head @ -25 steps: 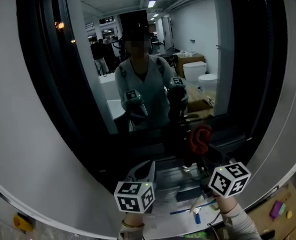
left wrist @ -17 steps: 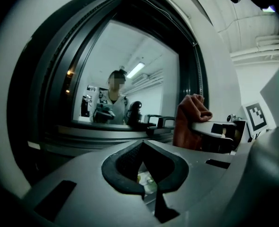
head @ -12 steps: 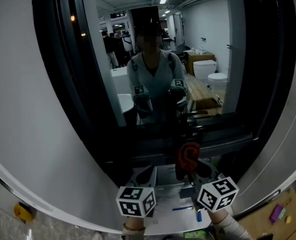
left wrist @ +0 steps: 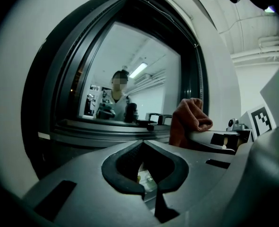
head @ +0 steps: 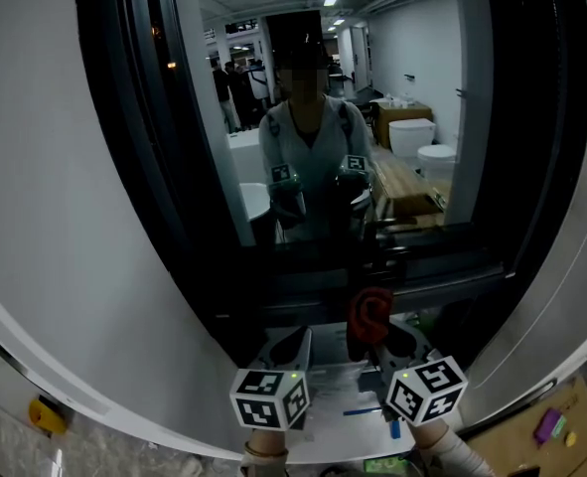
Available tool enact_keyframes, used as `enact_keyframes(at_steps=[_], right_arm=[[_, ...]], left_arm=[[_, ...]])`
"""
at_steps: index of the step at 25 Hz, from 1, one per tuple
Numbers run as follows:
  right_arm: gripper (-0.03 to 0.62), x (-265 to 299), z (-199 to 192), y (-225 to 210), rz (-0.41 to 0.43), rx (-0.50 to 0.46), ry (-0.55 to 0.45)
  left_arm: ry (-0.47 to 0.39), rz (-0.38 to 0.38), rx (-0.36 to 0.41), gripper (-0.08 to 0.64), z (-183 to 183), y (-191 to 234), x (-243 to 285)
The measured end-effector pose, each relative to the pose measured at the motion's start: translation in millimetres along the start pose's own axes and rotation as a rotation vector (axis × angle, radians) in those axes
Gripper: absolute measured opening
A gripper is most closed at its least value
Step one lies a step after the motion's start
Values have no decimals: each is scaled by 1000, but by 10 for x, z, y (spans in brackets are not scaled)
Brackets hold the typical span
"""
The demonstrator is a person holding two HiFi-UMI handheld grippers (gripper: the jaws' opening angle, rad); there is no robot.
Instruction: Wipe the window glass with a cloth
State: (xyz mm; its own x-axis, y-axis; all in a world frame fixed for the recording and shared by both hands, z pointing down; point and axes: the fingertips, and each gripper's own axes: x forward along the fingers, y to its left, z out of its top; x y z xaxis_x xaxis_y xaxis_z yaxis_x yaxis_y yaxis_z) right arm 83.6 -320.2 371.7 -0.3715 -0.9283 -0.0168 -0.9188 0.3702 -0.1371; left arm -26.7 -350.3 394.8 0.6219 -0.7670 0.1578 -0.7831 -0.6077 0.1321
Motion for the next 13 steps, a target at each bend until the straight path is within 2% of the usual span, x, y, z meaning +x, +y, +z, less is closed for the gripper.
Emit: enact_keyframes(at_steps=[13], right_arm=[[51, -14, -40, 66, 1, -20, 13]], left_arm=[[7, -7, 8, 5, -20, -25, -29]])
